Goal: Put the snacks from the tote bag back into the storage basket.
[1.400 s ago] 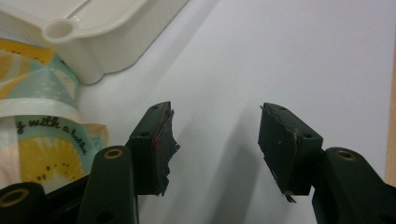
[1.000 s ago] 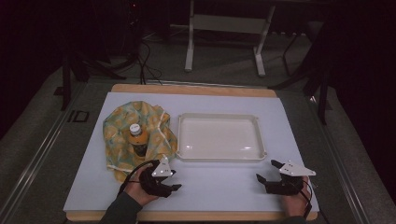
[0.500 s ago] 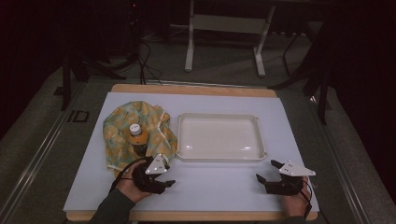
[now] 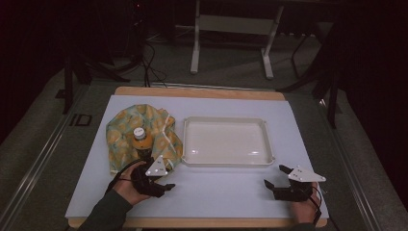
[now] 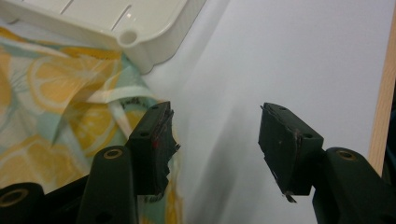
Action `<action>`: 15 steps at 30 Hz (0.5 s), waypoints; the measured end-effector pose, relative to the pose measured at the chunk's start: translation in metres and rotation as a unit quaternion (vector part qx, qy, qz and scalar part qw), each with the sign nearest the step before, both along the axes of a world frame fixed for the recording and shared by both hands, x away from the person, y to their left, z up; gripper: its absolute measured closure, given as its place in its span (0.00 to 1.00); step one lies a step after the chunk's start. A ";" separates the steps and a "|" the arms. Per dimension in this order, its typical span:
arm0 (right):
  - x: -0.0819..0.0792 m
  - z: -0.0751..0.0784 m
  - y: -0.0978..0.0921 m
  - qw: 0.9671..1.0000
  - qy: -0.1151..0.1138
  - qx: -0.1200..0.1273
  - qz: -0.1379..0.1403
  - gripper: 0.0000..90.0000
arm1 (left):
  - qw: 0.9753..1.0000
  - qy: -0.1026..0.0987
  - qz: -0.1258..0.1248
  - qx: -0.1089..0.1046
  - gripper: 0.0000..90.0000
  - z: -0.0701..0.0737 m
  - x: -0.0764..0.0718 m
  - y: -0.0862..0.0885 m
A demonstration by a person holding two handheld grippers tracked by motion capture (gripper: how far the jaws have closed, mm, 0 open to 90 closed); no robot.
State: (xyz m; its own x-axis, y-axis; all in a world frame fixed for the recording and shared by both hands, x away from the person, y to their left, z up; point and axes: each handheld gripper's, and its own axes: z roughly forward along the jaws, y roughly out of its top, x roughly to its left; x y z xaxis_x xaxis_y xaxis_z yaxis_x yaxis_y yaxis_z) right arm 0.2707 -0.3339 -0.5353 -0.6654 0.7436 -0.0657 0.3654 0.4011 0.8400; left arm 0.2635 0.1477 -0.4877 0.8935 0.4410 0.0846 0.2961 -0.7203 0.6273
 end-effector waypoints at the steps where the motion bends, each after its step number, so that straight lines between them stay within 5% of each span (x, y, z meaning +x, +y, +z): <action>1: 0.000 0.000 0.000 1.000 0.000 0.000 0.001 0.17 | 1.000 0.000 0.000 0.005 0.50 0.000 0.000 0.001; 15: -0.001 0.000 0.000 1.000 -0.004 -0.001 0.004 0.17 | 0.999 0.004 -0.015 0.038 0.54 0.010 -0.002 0.016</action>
State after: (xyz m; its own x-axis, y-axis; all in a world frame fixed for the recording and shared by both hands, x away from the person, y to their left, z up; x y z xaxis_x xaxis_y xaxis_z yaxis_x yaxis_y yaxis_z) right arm 0.2699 -0.3337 -0.5353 -0.6701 0.7386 -0.0730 0.3554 0.4057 0.8421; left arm 0.2620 0.1633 -0.4773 0.9072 0.4061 0.1098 0.2778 -0.7745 0.5683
